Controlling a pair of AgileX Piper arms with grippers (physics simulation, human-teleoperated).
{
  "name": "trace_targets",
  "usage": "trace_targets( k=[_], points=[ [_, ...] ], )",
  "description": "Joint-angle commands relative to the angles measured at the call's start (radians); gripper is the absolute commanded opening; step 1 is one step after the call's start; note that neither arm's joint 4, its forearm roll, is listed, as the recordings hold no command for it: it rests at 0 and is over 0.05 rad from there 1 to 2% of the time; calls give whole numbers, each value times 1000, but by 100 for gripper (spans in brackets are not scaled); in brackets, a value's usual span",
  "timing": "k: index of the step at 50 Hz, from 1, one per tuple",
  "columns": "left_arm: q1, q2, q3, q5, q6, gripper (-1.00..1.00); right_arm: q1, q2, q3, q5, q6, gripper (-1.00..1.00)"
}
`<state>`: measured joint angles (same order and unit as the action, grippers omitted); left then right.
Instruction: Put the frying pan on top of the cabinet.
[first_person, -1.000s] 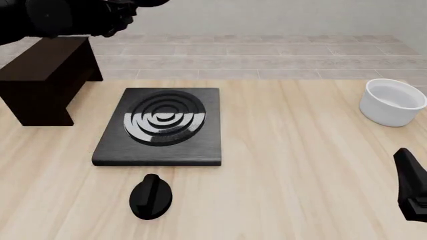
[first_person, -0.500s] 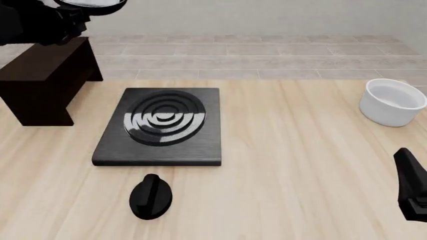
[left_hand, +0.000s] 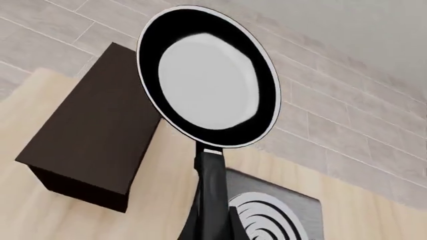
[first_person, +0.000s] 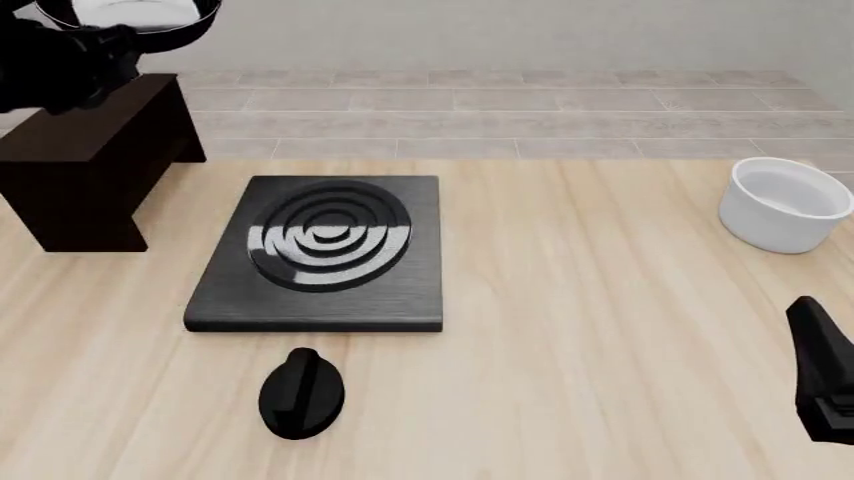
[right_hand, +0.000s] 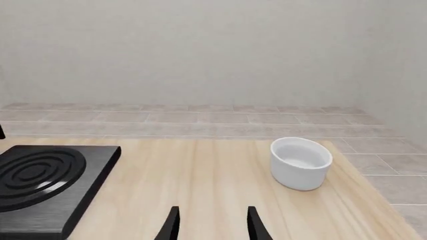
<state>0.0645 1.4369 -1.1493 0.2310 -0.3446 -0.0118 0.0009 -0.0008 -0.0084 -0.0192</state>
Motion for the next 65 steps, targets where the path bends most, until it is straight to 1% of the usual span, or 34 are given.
trace_targets(
  k=[1, 3, 16, 23, 30, 36, 40, 53, 65],
  points=[
    [33, -34, 7, 0, -35, -100, 0, 0, 0, 0, -1, 100],
    [48, -36, 13, -3, -49, -100, 0, 0, 0, 0, 0, 100],
    [100, -59, 41, -17, -43, -100, 1, 0, 0, -1, -2, 100],
    [117, -68, 57, -31, -34, -100, 1, 0, 0, 0, -3, 100],
    [120, -66, 70, -38, -46, -100, 2, 0, 0, 1, -3, 100],
    [129, -52, 86, -58, -55, -100, 1, 0, 0, 1, -3, 100],
    [153, -48, 96, -70, -50, -100, 1, 0, 1, 2, -1, 100],
    [195, -11, 101, -95, -47, -100, 1, 0, 1, 1, 1, 100],
    [203, 24, 103, -111, -54, -100, 1, 0, 1, 2, 0, 100]
  ],
)
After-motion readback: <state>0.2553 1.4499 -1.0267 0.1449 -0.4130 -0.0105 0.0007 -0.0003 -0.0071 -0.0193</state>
